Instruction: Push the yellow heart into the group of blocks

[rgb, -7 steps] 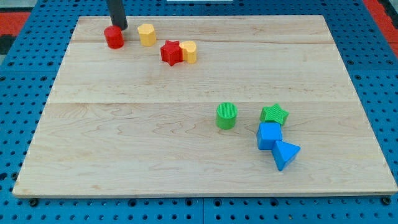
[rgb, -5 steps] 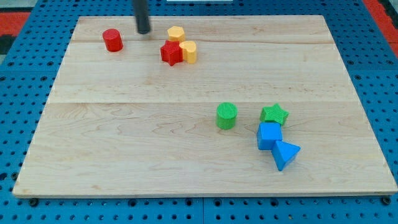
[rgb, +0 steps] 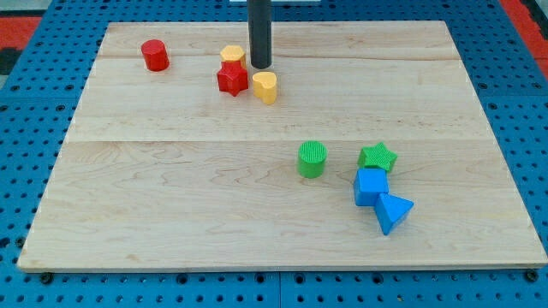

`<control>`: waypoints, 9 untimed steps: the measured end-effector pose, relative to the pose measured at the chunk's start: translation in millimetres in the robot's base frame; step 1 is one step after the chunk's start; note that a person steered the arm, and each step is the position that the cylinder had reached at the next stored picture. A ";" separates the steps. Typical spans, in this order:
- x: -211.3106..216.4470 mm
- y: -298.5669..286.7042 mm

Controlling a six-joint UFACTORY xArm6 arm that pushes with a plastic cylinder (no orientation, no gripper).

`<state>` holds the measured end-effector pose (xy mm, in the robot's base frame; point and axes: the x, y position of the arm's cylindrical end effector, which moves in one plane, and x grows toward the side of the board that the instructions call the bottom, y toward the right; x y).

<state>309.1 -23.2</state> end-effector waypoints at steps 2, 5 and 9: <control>102.9 100.7; 95.1 20.4; 2.6 79.1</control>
